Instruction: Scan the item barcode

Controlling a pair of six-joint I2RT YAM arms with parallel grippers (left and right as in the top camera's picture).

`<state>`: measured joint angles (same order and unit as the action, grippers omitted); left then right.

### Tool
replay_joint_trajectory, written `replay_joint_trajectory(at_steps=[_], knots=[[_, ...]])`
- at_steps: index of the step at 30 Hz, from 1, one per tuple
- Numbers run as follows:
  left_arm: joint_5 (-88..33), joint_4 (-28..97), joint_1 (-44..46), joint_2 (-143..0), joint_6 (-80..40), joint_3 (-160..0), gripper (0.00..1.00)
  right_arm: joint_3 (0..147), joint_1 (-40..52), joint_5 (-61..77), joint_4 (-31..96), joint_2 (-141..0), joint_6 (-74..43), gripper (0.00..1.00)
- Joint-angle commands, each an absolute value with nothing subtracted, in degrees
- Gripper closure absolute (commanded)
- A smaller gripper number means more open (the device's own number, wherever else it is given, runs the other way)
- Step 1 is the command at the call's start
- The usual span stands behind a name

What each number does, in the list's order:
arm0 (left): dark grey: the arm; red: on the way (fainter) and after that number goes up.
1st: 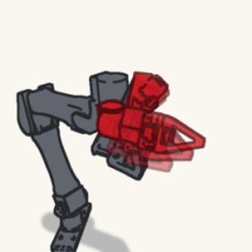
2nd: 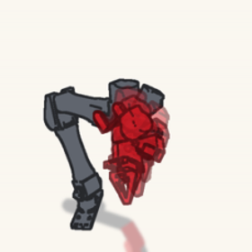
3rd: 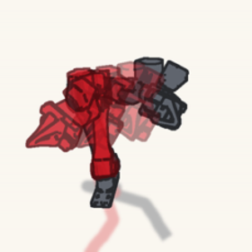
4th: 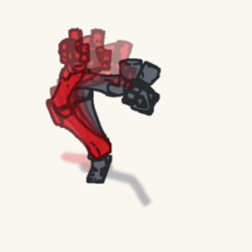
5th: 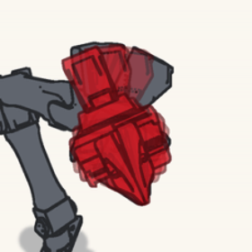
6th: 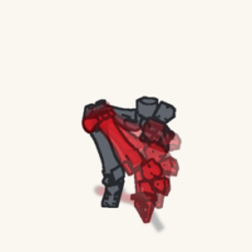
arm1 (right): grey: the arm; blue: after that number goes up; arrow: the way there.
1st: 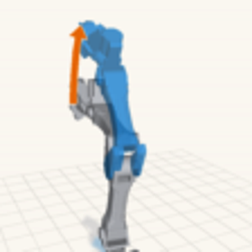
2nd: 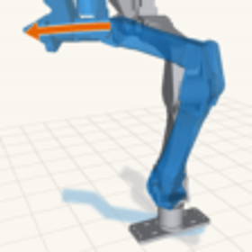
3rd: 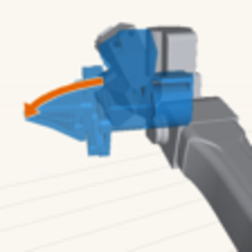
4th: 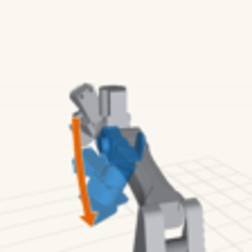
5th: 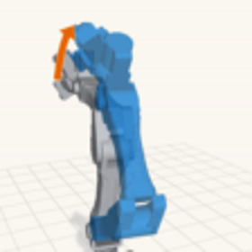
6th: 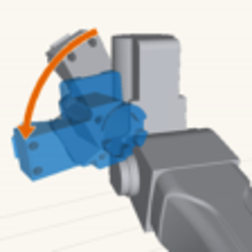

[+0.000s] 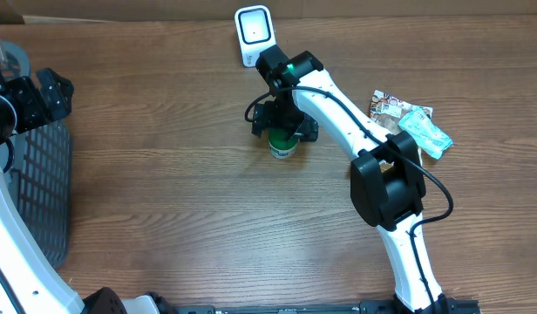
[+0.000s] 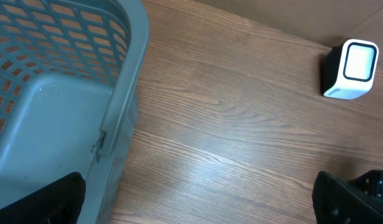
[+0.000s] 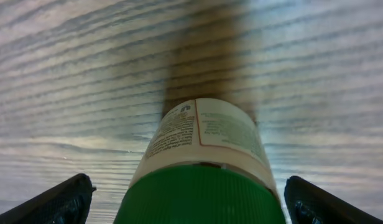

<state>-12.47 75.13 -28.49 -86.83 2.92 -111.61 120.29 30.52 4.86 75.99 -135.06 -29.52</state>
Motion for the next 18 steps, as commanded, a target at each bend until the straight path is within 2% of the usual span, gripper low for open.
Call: replay_joint_trajectory(at_steps=[1, 8, 18], knots=[[-13.13, 74.98, -28.10, -86.89, 2.15, -111.79, 0.00, 120.68, 30.44, 2.09, 75.94, -130.69, -17.87, 0.00], [-13.13, 75.00, -28.10, -86.89, 2.15, -111.79, 0.01, 120.01, 29.23, 1.76, 78.39, -130.82, -15.97, 0.00], [-13.13, 74.98, -28.10, -86.89, 2.15, -111.79, 0.00, 120.01, 29.52, 5.65, 77.95, -130.96, -13.04, 0.18]])
